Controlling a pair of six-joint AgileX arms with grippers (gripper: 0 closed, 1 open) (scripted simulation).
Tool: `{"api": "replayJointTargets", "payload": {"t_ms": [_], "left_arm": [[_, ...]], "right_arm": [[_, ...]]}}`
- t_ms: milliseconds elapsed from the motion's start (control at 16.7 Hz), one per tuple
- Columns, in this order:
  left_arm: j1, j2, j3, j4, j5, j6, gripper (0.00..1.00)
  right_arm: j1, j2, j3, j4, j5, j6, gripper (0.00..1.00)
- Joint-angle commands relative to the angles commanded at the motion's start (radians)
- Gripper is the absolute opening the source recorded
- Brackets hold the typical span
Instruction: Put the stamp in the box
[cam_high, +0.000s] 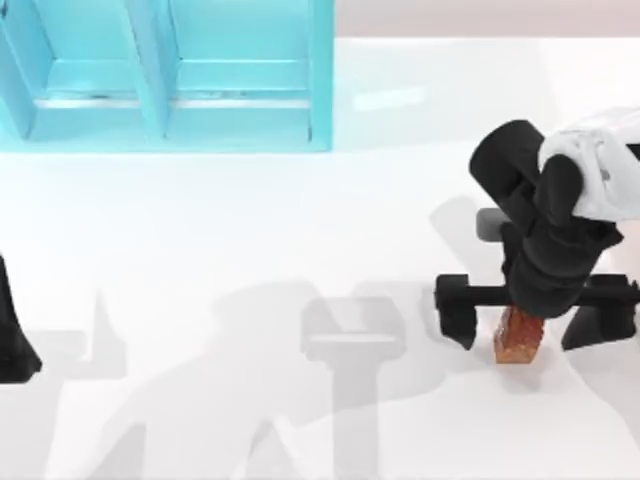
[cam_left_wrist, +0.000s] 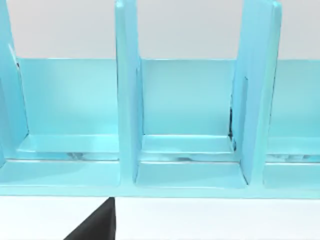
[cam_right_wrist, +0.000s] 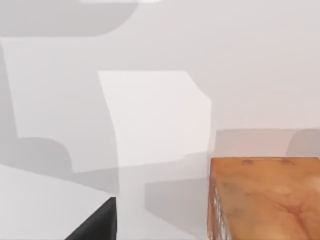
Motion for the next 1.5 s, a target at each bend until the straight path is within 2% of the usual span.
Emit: {"api": "replayJointTargets", "payload": {"t_ms": [720,1320,1500], "left_arm": [[0.0,0.0,0.0,0.0,0.0,0.0,1.0],[0.0,0.0,0.0,0.0,0.0,0.0,1.0],[0.0,0.0,0.0,0.0,0.0,0.0,1.0]], "right_arm": [[0.0,0.0,0.0,0.0,0.0,0.0,0.02],[-0.002,-0.002,0.003,-0.003,0.001,0.0,0.0],[0.0,-0.021,0.058,-0.075,0.001,0.0,0.0]]}}
